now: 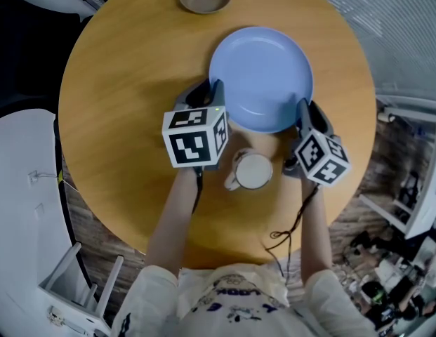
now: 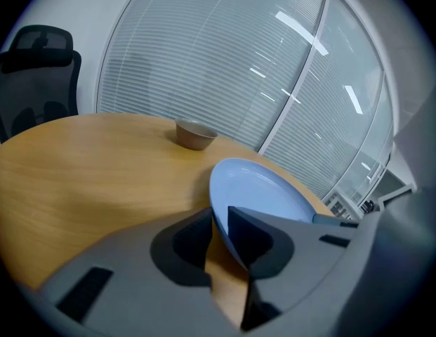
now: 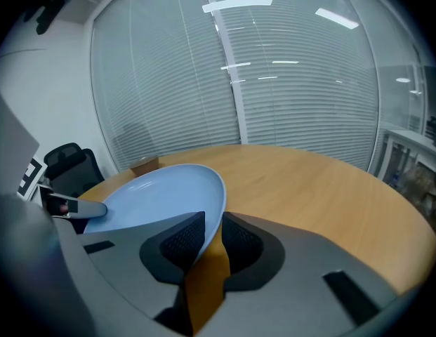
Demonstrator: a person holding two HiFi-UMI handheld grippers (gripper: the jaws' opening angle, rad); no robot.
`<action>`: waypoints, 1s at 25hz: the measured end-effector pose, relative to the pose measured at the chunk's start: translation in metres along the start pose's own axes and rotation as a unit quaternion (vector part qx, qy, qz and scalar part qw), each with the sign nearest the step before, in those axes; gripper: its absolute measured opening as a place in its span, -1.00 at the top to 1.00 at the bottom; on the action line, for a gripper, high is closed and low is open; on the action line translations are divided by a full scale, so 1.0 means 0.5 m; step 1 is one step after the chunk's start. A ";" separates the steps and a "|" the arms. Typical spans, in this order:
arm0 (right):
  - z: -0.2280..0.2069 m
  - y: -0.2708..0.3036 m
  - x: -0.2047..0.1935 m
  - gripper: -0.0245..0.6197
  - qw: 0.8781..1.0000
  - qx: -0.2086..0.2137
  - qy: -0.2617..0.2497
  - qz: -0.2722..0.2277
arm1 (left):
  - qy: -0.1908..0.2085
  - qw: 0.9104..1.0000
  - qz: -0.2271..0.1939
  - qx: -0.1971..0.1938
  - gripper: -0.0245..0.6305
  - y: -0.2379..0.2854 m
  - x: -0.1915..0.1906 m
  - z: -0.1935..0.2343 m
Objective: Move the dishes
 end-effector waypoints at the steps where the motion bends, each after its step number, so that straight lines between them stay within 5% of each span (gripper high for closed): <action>1: 0.001 0.000 0.000 0.69 1.000 0.001 0.001 0.001 | -0.007 1.000 -0.003 0.000 0.71 0.000 0.001 0.001; 25: 0.091 -0.204 0.071 0.71 0.996 0.030 -0.011 -0.083 | 0.003 0.996 -0.094 -0.001 0.73 -0.241 0.040 -0.052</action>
Point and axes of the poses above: the fingertips, and each gripper's own axes: y forward along the fingers, z to its left, x out of its top, the point moved 4 cm from there along -y, backward along the fingers, and after that the axes turned 14 degrees about z, right-handed, at the moved point
